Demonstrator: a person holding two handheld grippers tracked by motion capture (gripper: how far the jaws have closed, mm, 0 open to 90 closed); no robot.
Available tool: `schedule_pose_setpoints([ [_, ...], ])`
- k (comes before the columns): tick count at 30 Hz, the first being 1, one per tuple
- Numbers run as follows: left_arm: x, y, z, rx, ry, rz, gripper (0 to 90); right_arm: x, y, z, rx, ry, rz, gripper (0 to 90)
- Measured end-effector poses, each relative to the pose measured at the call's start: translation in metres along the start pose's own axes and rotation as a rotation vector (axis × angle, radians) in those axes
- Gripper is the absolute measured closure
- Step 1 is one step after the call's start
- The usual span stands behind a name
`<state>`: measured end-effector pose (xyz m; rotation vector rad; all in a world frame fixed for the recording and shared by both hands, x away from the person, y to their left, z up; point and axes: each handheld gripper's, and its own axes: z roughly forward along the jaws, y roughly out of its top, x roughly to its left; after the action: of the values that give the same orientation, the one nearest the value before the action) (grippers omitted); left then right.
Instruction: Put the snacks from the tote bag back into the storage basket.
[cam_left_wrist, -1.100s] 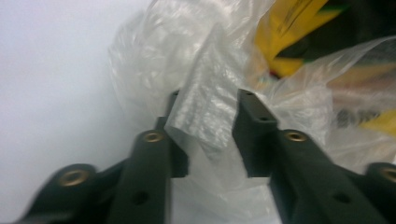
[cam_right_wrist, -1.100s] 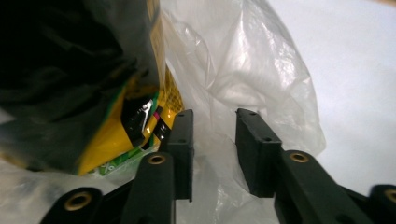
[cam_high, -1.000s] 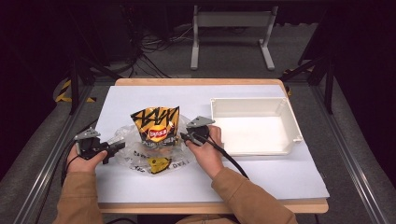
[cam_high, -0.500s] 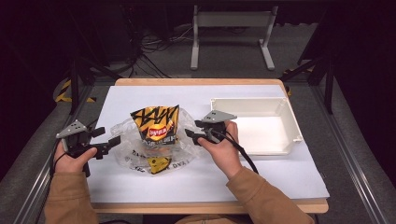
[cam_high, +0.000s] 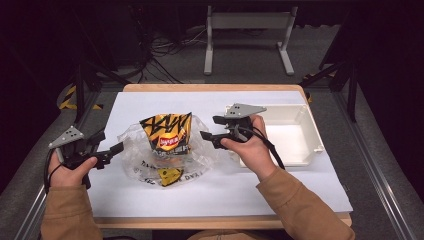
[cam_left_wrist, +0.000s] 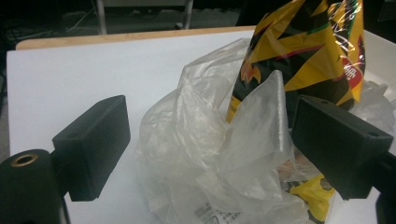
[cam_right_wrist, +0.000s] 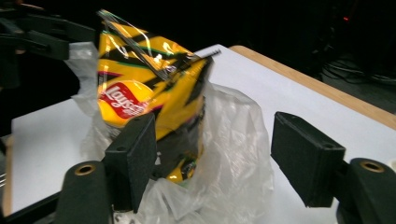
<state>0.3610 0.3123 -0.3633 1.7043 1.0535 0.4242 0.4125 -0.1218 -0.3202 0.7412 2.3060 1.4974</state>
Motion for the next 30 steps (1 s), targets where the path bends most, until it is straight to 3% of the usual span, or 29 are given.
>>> schedule_pose_setpoints([
  [2,-0.002,0.002,-0.003,-0.013,-0.007,0.007,12.4,-0.003,0.007,0.002,0.000,0.055,-0.003,27.8],
  [5,-0.004,0.003,-0.006,-0.020,-0.008,0.008,12.5,-0.007,0.011,0.006,0.005,0.103,0.005,26.0],
  [9,-0.005,0.003,-0.010,-0.034,-0.002,0.002,12.8,-0.011,0.015,0.011,0.022,0.137,0.004,24.0],
  [16,-0.005,0.006,-0.022,-0.071,0.011,-0.002,14.5,-0.019,0.025,0.036,0.054,0.195,0.006,20.3],
  [19,-0.005,0.006,-0.029,-0.105,0.013,-0.001,18.1,-0.020,0.027,0.042,0.057,0.214,0.011,20.0],
  [22,-0.005,0.005,-0.034,-0.145,-0.018,0.010,47.4,-0.021,0.030,0.054,0.067,0.239,0.010,19.5],
  [25,-0.005,0.003,-0.029,-0.169,-0.013,0.011,73.0,-0.021,0.031,0.063,0.079,0.255,0.002,19.5],
  [28,-0.006,0.000,-0.012,-0.121,-0.027,0.033,89.0,-0.020,0.031,0.066,0.079,0.253,-0.004,20.1],
  [30,-0.007,-0.002,-0.001,-0.066,-0.039,0.060,89.9,-0.021,0.031,0.067,0.071,0.252,-0.002,20.3],
])
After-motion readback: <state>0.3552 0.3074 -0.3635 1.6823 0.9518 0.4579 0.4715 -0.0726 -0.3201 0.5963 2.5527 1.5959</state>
